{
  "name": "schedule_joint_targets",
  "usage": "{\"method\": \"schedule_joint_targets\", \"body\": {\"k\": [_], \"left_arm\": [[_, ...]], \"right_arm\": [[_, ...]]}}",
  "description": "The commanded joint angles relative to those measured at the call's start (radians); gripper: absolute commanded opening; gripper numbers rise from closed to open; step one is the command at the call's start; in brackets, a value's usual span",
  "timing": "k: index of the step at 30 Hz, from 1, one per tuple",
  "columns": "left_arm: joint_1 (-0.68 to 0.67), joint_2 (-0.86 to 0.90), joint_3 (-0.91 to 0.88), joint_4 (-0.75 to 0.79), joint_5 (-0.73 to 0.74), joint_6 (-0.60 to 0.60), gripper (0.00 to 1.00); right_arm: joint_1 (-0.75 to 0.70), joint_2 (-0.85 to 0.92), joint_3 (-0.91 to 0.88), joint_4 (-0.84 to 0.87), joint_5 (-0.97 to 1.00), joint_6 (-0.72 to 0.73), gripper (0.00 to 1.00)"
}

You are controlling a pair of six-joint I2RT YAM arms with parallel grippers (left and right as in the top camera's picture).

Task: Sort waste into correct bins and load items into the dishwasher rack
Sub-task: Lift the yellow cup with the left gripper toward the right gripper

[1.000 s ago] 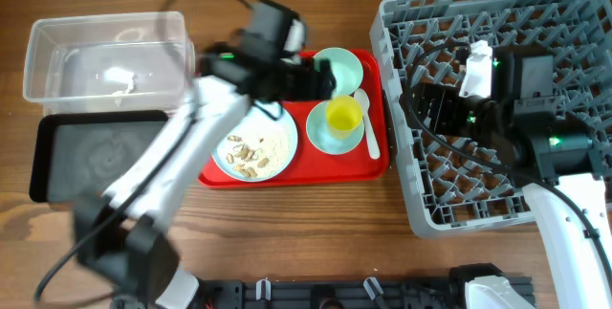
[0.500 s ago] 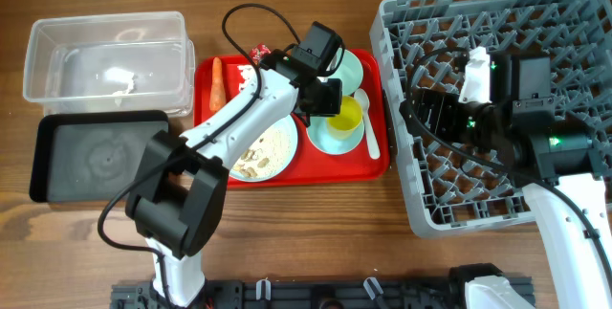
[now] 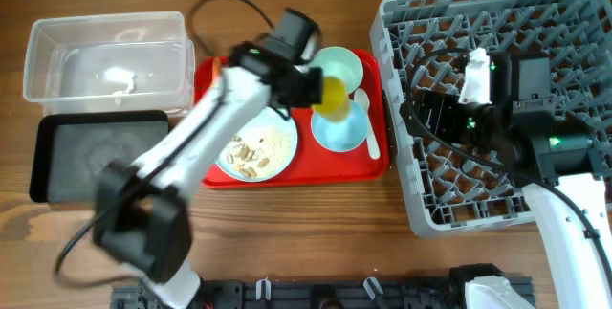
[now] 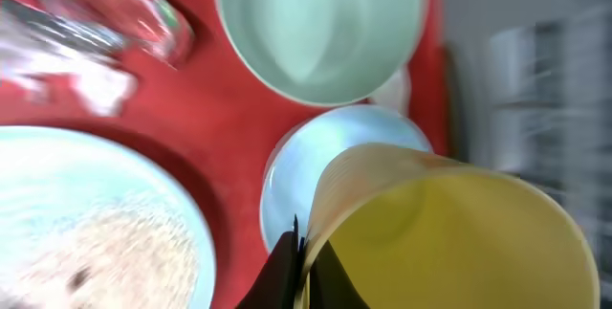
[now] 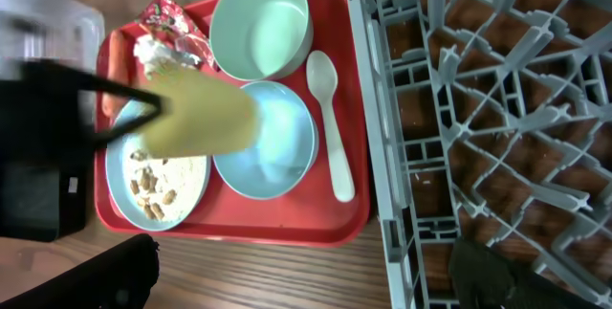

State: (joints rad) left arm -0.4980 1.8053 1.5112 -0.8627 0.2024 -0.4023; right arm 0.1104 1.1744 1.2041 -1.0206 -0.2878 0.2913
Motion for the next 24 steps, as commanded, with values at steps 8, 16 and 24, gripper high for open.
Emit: {"method": "schedule_joint_targets", "body": {"k": [8, 16, 24], "left_arm": [[0.379, -0.183, 0.031, -0.018, 1.019, 0.052, 0.04], [0.370, -0.183, 0.031, -0.025, 1.219, 0.055, 0.04], [0.314, -0.183, 0.031, -0.025, 1.244, 0.055, 0.04]], "right_arm": [[0.013, 0.000, 0.018, 0.277, -0.581, -0.133, 0.87], [0.116, 0.003, 0.018, 0.487, -0.715, -0.187, 0.87], [0.186, 0.044, 0.018, 0.627, -0.716, -0.216, 0.87]]}}
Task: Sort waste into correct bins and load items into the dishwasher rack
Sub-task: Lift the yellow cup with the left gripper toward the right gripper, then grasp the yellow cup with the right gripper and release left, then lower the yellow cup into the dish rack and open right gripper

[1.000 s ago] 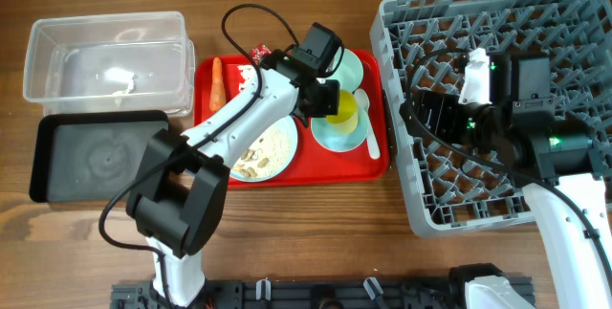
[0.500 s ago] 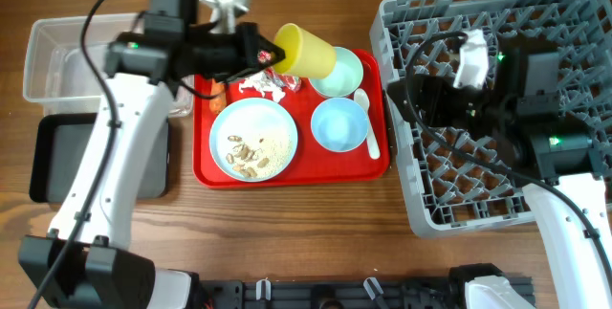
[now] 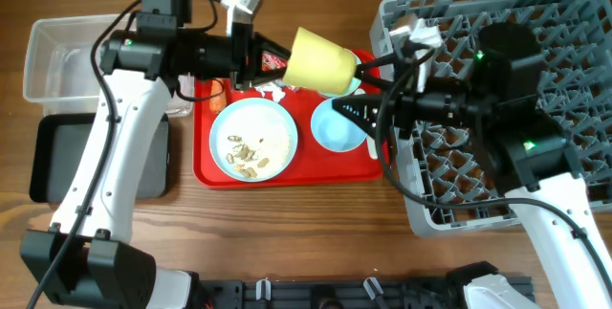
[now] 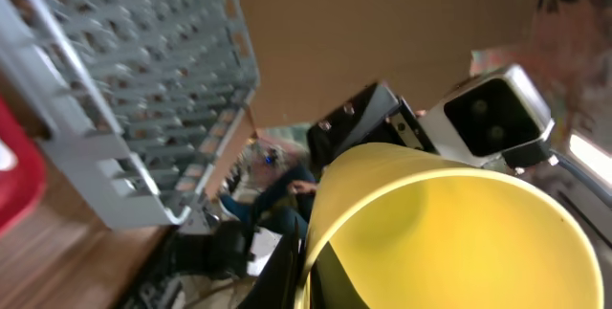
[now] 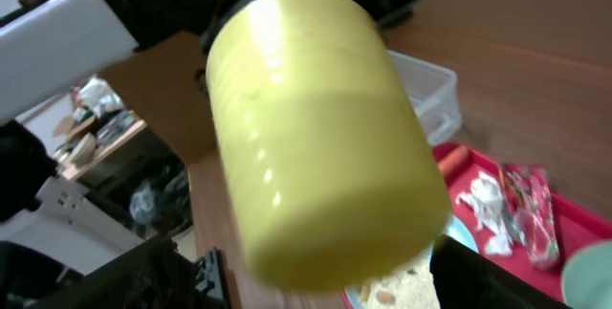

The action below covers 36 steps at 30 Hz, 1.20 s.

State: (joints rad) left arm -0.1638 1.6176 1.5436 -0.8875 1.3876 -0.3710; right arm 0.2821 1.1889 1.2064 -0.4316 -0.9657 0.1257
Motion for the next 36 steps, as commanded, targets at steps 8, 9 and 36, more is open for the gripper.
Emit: {"method": "schedule_joint_targets", "body": {"k": [8, 9, 36], "left_arm": [[-0.031, 0.005, -0.002, 0.000, 0.058, 0.024, 0.04], [-0.031, 0.005, -0.002, 0.001, 0.058, 0.024, 0.04], [0.071, 0.005, -0.002, 0.003, -0.235, 0.023, 1.00]], "right_arm": [[0.014, 0.050, 0.016, 0.079, -0.096, -0.043, 0.60], [0.014, 0.048, 0.016, 0.079, -0.102, -0.043, 0.56], [-0.225, -0.037, 0.016, -0.896, 0.930, 0.270, 0.54]]}}
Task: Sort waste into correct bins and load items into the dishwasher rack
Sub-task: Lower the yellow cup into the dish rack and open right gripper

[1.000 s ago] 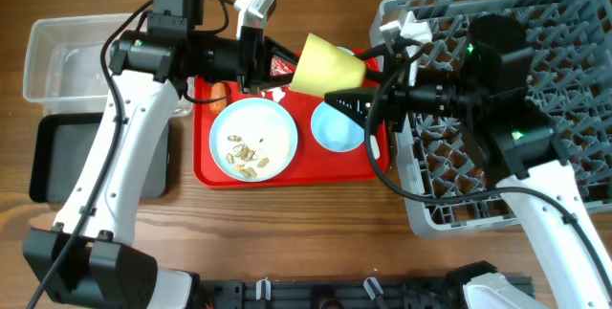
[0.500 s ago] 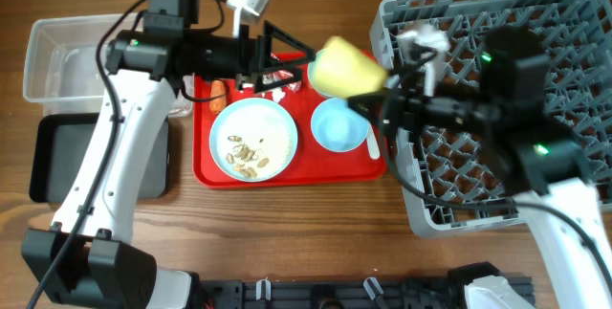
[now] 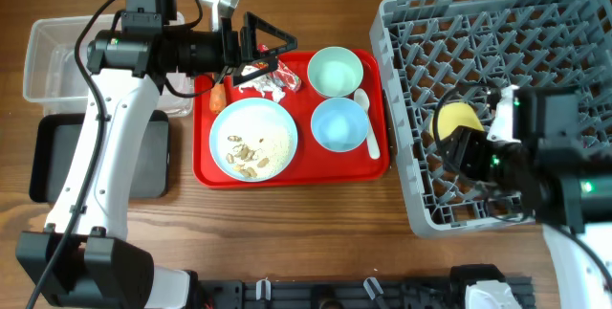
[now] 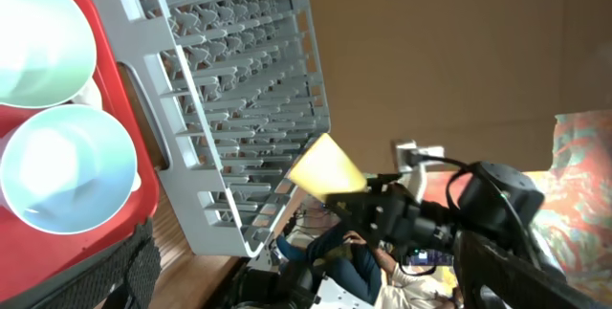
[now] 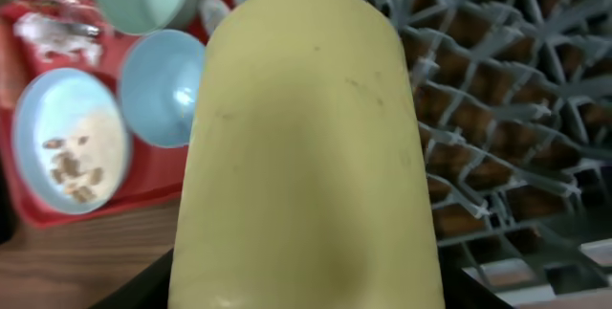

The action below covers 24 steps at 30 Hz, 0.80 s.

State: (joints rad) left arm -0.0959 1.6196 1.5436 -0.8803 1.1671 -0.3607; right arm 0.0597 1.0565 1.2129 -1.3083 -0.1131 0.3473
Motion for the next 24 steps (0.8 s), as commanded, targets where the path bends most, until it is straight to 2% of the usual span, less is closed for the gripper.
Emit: {"method": "schedule_joint_targets", "body": {"k": [1, 4, 7, 10, 12, 18, 24], "left_arm": [[0.003, 0.003, -0.002, -0.006, -0.014, 0.013, 1.00], [0.003, 0.003, -0.002, -0.018, -0.014, 0.013, 1.00], [0.003, 0.003, -0.002, -0.023, -0.014, 0.013, 1.00], [0.003, 0.003, -0.002, -0.029, -0.014, 0.013, 1.00], [0.003, 0.003, -0.002, -0.044, -0.014, 0.013, 1.00], [0.003, 0.003, -0.002, -0.056, -0.091, 0.016, 1.00], [0.047, -0.008, -0.002, -0.070, -0.150, 0.016, 1.00]], "right_arm": [[-0.003, 0.119, 0.010, -0.021, 0.077, 0.048, 0.54], [-0.003, 0.220, 0.010, -0.015, 0.077, 0.048, 0.54], [-0.003, 0.321, 0.010, 0.035, 0.077, 0.048, 0.60], [-0.003, 0.415, 0.011, 0.076, 0.063, 0.046, 0.82], [-0.003, 0.429, 0.013, 0.070, 0.024, 0.045, 0.87], [0.002, 0.347, 0.045, 0.079, -0.001, 0.036, 0.88], [0.092, 0.172, 0.052, 0.247, -0.200, -0.089, 0.79]]}}
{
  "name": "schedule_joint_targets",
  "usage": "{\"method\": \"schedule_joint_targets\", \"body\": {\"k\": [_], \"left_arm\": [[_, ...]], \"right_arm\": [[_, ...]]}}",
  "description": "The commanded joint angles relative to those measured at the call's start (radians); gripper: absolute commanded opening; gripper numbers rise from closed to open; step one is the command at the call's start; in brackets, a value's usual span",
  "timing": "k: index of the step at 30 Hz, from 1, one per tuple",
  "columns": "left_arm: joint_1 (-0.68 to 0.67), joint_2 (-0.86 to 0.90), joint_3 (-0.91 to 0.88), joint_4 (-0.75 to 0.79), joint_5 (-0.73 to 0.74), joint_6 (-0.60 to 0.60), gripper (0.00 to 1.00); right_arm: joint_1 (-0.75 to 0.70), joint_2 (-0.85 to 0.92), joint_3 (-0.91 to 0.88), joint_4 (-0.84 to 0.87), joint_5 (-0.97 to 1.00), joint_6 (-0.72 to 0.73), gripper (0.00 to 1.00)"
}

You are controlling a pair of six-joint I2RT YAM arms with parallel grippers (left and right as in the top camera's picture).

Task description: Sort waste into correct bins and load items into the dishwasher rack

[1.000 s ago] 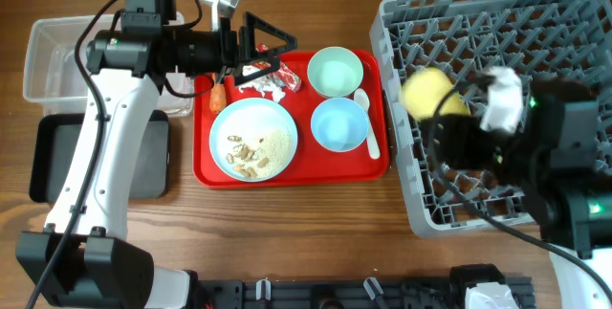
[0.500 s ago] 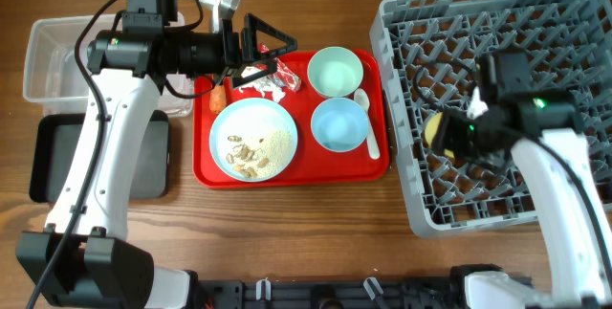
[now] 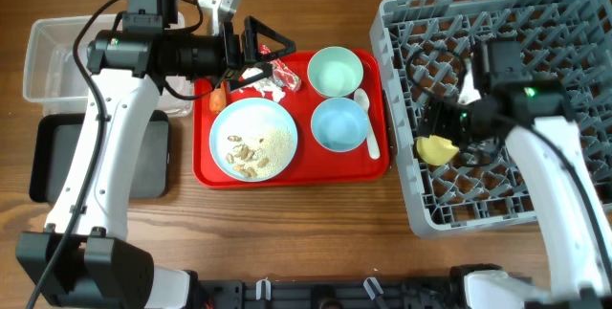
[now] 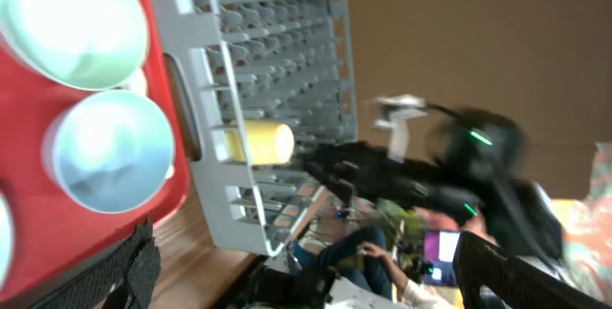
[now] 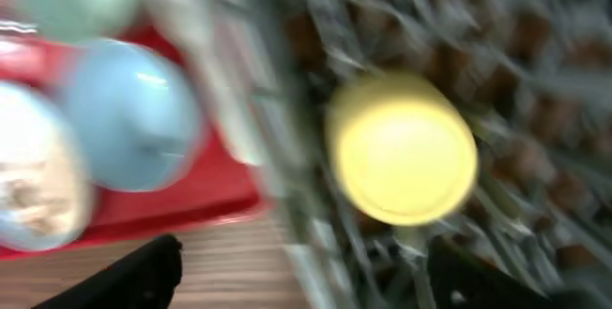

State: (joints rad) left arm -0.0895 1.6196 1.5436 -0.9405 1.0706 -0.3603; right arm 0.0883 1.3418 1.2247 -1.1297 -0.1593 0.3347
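The yellow cup (image 3: pixel 435 148) sits in the grey dishwasher rack (image 3: pixel 574 22) beside its left wall. In the blurred right wrist view a round end of the cup (image 5: pixel 402 146) faces the camera. My right gripper (image 3: pixel 446 121) hovers just above it, open, its fingers wide apart and clear of the cup (image 4: pixel 260 143). My left gripper (image 3: pixel 277 49) is open and holds nothing, over the back left of the red tray (image 3: pixel 206 170).
On the tray are a green bowl (image 3: pixel 335 70), a blue bowl (image 3: pixel 339 124), a white spoon (image 3: pixel 368 122), a plate of food scraps (image 3: pixel 254 139), a crumpled wrapper (image 3: pixel 277 75) and an orange piece (image 3: pixel 218 99). A clear bin (image 3: pixel 105 55) and a black bin (image 3: pixel 96 156) stand left.
My right gripper was shut on the yellow cup over the rack. Now the cup rests in the rack by its left wall and the gripper is open above it. The left arm barely moved.
My left gripper first held the yellow cup over the tray. Then it held the cup up between the arms, with my open right gripper reaching at it. Later the right gripper had the cup over the rack and the left was open. Now the cup is in the rack.
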Motion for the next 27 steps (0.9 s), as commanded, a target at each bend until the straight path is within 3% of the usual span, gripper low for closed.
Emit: {"method": "schedule_joint_targets", "body": {"k": [1, 6, 11, 14, 17, 25, 27], "left_arm": [[0.053, -0.013, -0.002, -0.018, -0.070, 0.016, 0.99], [0.171, -0.077, 0.000, -0.125, -0.401, 0.002, 0.99], [0.337, -0.161, 0.000, -0.259, -0.668, -0.022, 1.00], [0.444, -0.199, 0.000, -0.307, -0.714, -0.022, 1.00], [0.552, -0.218, 0.000, -0.335, -0.717, -0.021, 1.00], [0.724, -0.217, -0.001, -0.335, -0.717, -0.022, 1.00], [0.734, -0.217, 0.000, -0.336, -0.717, -0.022, 1.00]], "right_arm": [[0.089, -0.134, 0.040, 0.104, -0.172, -0.071, 0.78], [0.225, -0.132, 0.033, 0.185, -0.153, 0.014, 0.64], [0.335, 0.030, 0.022, 0.180, 0.010, 0.069, 0.62], [0.351, 0.141, 0.022, 0.177, 0.129, 0.189, 0.62], [0.350, 0.232, 0.022, 0.211, 0.141, 0.196, 0.62], [0.350, 0.443, 0.022, 0.302, 0.138, 0.203, 0.52], [0.350, 0.481, 0.022, 0.317, 0.142, 0.231, 0.44]]}}
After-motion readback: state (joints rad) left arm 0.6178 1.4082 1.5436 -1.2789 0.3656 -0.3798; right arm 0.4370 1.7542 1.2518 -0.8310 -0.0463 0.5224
